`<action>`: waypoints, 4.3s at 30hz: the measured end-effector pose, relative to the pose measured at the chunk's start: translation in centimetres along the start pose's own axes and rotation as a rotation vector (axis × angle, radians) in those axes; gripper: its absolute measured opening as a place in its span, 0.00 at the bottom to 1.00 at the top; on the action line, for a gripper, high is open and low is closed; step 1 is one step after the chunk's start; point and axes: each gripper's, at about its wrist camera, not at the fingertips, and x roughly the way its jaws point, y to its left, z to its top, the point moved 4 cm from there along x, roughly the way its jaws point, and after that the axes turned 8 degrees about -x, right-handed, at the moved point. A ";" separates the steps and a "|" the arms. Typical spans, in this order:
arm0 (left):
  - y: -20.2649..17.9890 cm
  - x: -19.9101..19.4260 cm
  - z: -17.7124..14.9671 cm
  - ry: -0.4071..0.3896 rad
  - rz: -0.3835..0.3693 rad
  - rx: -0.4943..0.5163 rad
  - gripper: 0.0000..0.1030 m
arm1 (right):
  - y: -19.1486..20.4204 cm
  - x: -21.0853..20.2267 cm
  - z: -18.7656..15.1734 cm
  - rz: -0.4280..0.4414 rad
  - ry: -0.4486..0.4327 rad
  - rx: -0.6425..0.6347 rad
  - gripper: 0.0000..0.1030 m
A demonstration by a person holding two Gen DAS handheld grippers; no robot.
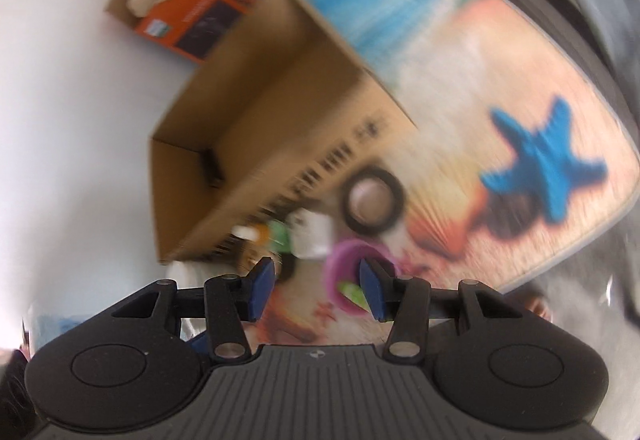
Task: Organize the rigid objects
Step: 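Move the right gripper back over the pink cup, then grasp the second black item in the pink cup with the right gripper, then carry the black item into the box and open the right gripper, then move the right gripper back toward the pink cup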
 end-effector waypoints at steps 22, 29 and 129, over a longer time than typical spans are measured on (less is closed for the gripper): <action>-0.5 7.6 0.3 0.073 -0.021 -0.011 0.50 | -3.6 5.8 -0.5 0.075 0.089 0.153 0.30; -0.4 7.6 0.0 0.071 -0.024 -0.025 0.48 | -2.3 5.4 -0.4 0.122 0.086 0.132 0.29; 11.9 -5.8 12.8 -0.288 0.237 -0.315 0.52 | 20.4 11.2 18.8 0.314 0.001 -0.490 0.84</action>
